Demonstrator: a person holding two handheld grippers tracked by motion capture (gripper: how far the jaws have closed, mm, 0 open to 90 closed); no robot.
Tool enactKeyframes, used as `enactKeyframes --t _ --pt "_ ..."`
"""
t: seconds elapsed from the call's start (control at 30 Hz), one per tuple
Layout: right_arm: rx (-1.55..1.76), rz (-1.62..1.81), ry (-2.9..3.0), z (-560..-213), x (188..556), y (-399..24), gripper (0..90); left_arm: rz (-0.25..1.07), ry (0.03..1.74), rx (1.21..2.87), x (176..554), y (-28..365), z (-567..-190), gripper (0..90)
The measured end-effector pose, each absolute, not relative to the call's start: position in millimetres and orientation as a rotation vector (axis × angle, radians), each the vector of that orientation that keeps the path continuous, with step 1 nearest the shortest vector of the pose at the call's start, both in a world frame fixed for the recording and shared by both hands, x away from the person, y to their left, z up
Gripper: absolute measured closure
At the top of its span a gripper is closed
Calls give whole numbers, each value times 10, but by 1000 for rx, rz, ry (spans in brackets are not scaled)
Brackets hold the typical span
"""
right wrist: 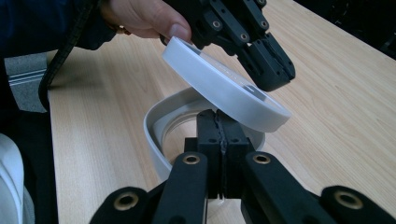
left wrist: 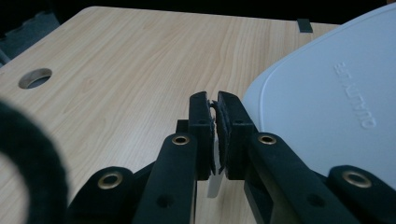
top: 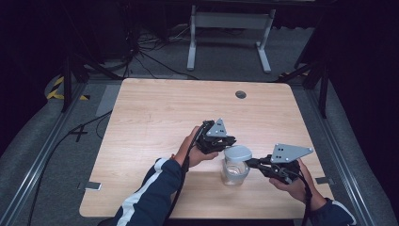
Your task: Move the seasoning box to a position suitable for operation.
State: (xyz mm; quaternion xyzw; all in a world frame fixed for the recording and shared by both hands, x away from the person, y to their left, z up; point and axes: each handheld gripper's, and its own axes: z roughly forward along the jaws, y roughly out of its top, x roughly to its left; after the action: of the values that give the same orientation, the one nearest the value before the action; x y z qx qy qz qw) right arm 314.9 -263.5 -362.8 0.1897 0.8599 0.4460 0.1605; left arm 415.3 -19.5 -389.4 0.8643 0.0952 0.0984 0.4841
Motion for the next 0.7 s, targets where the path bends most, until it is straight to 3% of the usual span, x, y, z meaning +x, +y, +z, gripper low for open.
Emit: enactKeyframes --t 0.7 --pt "584 1244 2402 -3594 3299 -2647 896 375 406 2175 3834 884 -4045 765"
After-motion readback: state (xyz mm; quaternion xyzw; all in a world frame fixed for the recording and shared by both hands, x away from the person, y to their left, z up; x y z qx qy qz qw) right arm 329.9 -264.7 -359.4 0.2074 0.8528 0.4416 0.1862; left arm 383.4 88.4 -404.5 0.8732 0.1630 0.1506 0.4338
